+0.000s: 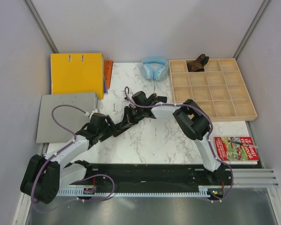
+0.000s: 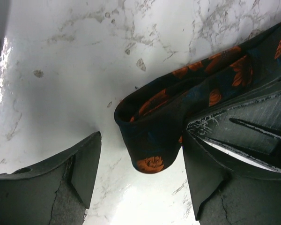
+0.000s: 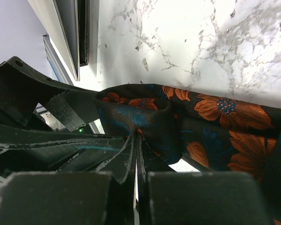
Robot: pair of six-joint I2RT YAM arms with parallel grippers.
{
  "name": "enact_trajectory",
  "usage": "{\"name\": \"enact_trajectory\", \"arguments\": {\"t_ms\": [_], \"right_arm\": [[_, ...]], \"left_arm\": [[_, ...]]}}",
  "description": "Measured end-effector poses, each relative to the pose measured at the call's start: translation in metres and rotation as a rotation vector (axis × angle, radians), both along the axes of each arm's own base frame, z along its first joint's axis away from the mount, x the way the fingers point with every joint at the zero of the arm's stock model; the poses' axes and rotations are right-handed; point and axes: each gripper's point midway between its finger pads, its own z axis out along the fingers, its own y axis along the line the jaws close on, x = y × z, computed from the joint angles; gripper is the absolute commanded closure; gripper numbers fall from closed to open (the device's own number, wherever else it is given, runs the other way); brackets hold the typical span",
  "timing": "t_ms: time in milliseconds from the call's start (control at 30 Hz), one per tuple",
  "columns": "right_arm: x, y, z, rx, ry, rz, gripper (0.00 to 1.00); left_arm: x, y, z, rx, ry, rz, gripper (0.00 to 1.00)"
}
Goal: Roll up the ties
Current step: Roll the tie at the center of the board.
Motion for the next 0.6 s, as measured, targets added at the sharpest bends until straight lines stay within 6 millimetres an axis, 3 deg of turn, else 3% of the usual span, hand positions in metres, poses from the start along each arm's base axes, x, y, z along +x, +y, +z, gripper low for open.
{"name": "enact_trajectory", "arguments": {"t_ms": [200, 533, 600], "right_arm": [[0.001, -0.001, -0.001, 0.015, 0.004, -0.002, 1.00], [0.003, -0.003, -0.004, 0.062, 0.026, -0.008, 1.00], [0.004, -0.004, -0.005, 0.070, 0.029, -0.012, 1.00]], "left_arm": [[0.009, -0.003, -0.001, -0.012, -0.018, 0.029, 0.36], [0.013, -0.011, -0.004, 0.003, -0.015, 0.091, 0.38], [0.014, -0.012, -0.004, 0.013, -0.012, 0.106, 0.42]]}}
